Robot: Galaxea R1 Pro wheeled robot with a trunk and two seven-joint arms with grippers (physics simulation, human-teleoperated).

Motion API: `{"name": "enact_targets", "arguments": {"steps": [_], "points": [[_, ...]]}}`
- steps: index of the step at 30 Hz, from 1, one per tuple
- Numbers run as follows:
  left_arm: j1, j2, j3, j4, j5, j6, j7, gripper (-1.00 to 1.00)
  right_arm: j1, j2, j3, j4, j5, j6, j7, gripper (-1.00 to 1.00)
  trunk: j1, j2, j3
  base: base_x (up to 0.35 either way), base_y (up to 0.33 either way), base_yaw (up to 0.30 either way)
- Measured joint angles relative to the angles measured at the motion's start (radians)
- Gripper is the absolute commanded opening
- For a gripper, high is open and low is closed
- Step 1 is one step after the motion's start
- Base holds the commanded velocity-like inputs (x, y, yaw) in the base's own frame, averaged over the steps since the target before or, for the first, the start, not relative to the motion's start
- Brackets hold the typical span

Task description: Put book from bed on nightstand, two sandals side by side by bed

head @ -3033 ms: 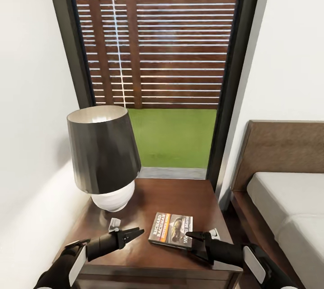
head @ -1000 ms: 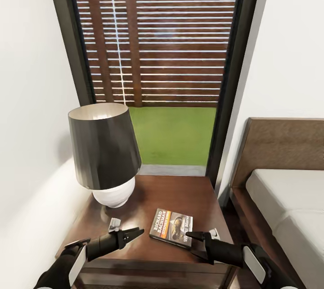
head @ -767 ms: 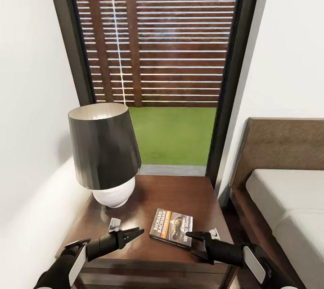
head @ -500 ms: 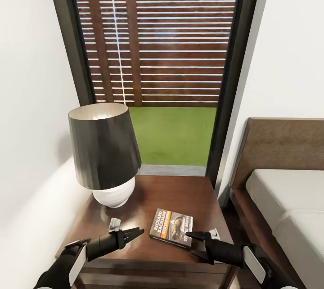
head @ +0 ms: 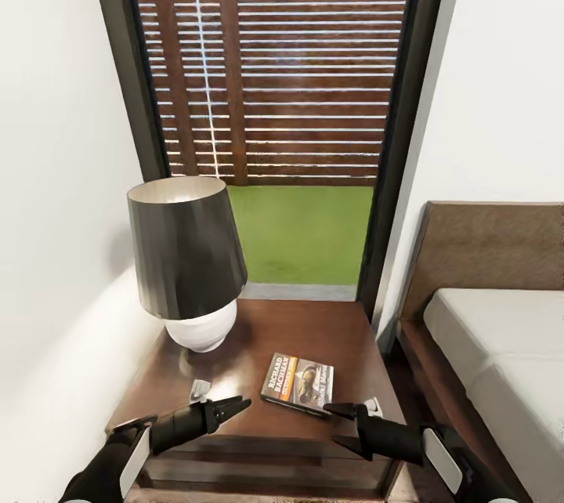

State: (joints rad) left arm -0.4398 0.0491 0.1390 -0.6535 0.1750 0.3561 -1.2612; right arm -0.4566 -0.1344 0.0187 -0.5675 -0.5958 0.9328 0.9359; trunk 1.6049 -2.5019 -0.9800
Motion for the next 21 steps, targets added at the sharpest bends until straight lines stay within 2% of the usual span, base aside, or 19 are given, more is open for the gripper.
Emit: {"name": "enact_targets", "arguments": {"steps": [6,16,21], "points": [[0.0,0.0,0.0,0.0,0.0,0.0,-0.001,1.0,0.0,0.0,0.001,0.0,0.0,0.0,0.0,1.0,0.0,0.0,0.0,-0.015,0.0,0.0],[0.0,0.0,-0.003,0.0,-0.002,0.001,-0.001,1.0,0.0,0.001,0.001,0.0,0.0,0.0,0.0,1.0,-0.005,0.002,0.039,-0.001,0.0,0.0],[0.0,0.0,-0.003,0.0,-0.003,0.001,-0.001,1.0,0.0,0.001,0.0,0.0,-0.001,0.0,0.001,1.0,-0.024,0.037,0.054,0.0,0.0,0.0]]}}
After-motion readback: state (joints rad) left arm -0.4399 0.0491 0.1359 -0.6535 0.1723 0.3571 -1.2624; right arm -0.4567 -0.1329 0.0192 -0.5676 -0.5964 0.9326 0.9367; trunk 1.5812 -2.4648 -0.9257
